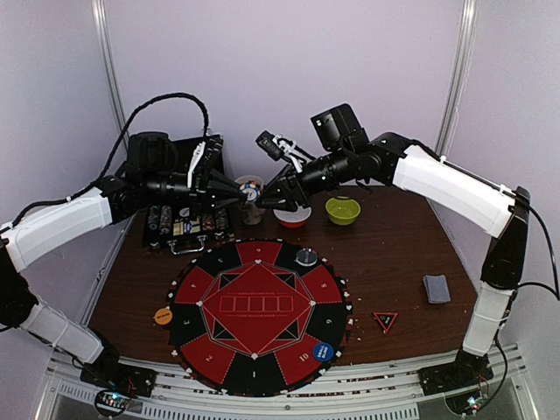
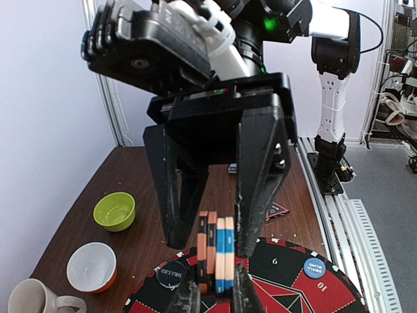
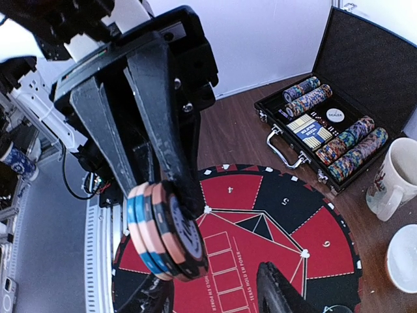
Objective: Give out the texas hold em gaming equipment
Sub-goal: Pass from the left arm to the right
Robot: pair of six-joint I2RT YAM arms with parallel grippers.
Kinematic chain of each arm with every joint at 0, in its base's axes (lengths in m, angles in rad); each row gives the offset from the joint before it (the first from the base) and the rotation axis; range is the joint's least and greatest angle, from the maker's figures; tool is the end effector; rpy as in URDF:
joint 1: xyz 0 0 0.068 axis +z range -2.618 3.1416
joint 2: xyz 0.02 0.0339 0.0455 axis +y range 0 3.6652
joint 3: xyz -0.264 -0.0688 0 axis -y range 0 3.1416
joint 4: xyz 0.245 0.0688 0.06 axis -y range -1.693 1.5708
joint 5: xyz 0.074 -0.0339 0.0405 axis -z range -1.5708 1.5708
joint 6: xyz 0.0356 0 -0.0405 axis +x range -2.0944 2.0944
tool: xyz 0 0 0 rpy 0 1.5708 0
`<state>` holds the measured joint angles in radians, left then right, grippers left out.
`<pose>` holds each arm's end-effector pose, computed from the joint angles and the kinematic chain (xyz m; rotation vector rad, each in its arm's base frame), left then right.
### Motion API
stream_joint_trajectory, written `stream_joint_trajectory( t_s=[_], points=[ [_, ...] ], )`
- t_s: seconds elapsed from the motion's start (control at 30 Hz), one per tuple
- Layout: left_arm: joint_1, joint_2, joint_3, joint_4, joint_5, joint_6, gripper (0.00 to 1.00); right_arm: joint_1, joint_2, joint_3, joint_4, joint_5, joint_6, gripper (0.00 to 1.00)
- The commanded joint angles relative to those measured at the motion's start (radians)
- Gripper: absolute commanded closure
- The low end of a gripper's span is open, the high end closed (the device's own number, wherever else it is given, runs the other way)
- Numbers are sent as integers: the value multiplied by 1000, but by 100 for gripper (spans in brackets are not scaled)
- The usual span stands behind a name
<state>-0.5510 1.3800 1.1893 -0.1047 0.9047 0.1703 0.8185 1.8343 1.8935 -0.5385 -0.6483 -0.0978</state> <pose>0.2526 -0.1881 0.3572 1.2274 1.4388 -1.0985 0.2717 0.3218 0.3956 -1.3033 1.6812 1.1016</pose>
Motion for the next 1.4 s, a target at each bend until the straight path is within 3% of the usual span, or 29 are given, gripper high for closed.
stream_joint_trajectory(
  t_s=[0.0,0.4,0.5,0.63,0.9,0.97,1.17,1.37],
  points=[
    [-4,-8,-1,52,40,8,100,2,-39,-24,43,-29,1,61],
    [-17,35,39,-41,25,59,100,4,-58,-22,51,-71,-49,57],
    [-17,38,49,-52,22,60,100,4,-59,-25,56,-87,-55,51],
    [-17,40,58,-61,23,67,100,4,-56,-41,76,-93,-42,62],
    [-18,53,70,-62,31,69,100,6,-48,-64,57,-81,-43,60],
    [-19,53,70,-62,34,69,100,6,-46,-64,56,-78,-41,65],
    [-28,57,73,-62,30,60,100,10,-58,-76,77,-82,-34,96],
    [-30,60,64,-62,30,61,100,9,-81,-102,87,-69,-38,100]
  ],
)
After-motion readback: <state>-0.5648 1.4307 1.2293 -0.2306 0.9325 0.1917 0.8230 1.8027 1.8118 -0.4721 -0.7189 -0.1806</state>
